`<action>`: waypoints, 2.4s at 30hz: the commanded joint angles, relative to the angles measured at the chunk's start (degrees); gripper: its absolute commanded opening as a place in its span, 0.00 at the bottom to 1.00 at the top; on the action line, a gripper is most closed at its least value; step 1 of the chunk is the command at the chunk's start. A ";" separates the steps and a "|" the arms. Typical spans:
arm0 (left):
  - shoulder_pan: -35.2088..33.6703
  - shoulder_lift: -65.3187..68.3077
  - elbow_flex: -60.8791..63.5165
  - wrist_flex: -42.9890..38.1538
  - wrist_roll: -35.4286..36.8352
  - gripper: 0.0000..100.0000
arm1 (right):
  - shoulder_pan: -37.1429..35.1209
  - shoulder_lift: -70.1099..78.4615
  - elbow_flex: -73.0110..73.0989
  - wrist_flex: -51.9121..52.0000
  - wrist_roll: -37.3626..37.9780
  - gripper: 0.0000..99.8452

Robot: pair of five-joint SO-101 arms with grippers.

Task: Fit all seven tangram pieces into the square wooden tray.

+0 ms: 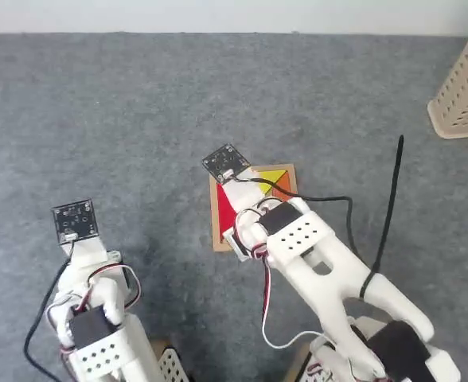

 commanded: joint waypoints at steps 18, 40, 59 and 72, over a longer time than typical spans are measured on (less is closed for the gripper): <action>0.09 -0.18 -0.48 0.18 0.53 0.01 | 2.42 -7.69 -0.26 1.45 -0.35 0.13; 0.09 -0.18 -0.48 0.18 0.53 0.01 | 2.42 7.25 -4.04 -5.41 -0.44 0.13; 0.09 -0.18 -0.48 0.18 0.53 0.01 | 5.85 -8.66 -4.48 4.26 19.16 0.01; 0.09 -0.18 -0.48 0.18 0.53 0.01 | -4.09 2.95 -10.73 4.09 26.37 0.01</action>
